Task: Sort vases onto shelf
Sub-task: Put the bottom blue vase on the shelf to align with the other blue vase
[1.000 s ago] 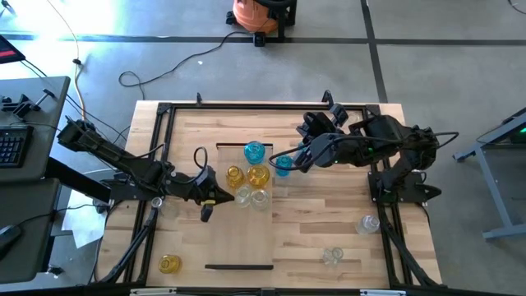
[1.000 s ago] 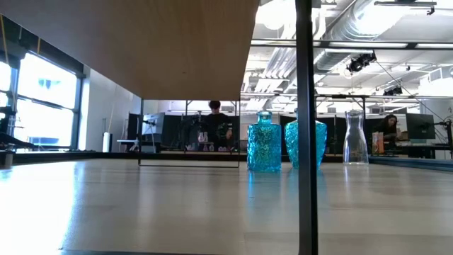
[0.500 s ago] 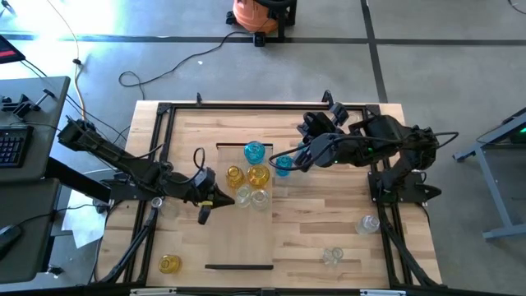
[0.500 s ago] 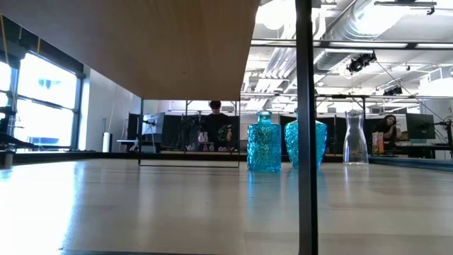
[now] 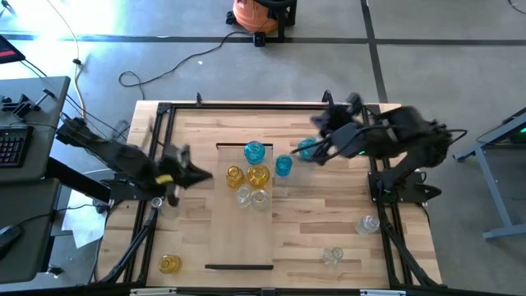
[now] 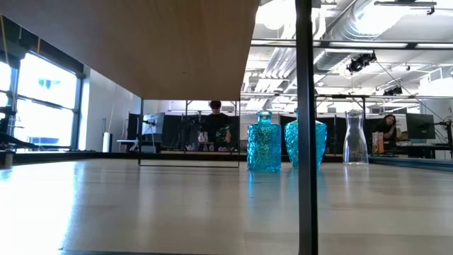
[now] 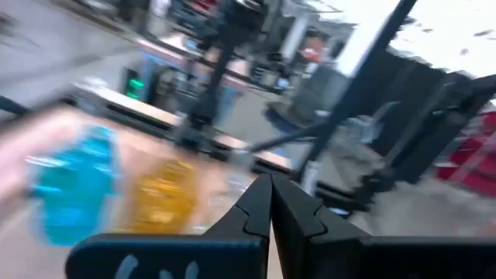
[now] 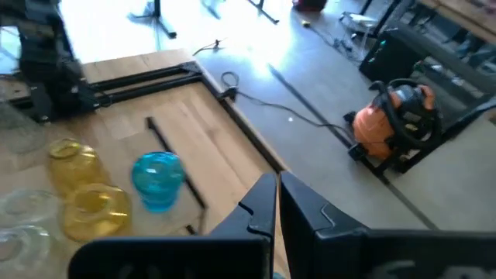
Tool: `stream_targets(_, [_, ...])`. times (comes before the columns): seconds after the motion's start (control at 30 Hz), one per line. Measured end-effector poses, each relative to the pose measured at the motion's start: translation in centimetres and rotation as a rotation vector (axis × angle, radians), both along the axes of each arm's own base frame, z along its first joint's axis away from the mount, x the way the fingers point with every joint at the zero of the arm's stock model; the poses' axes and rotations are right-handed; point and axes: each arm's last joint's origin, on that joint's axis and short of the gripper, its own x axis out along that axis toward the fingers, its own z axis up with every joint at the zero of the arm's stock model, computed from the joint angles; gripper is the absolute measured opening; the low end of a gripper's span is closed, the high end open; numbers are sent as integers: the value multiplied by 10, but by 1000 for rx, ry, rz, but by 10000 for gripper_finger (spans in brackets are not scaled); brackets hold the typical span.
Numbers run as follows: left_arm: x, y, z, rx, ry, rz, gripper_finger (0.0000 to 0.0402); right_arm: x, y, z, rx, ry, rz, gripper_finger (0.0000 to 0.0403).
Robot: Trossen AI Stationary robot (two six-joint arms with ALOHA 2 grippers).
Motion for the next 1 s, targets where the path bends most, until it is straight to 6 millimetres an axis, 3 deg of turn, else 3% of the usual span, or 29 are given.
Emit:
stream_targets(0.23, [-55, 40, 16, 129, 144, 301, 0, -63, -26, 23, 49, -104, -73, 0])
stream_targets(0.4, [-76, 57, 16, 148, 166, 492, 0, -92, -48, 26, 9, -191, -263, 0])
stream_targets(0.7, [-81, 70, 11, 208, 207, 810, 0, -102, -82, -6, -89, -130, -589, 0])
stream_targets(0.87, [-82, 71, 11, 213, 215, 825, 0, -98, -90, -21, -95, -72, -634, 0])
stream_targets(1.0, [-81, 71, 12, 205, 211, 810, 0, -94, -89, -24, -30, -42, -571, 0])
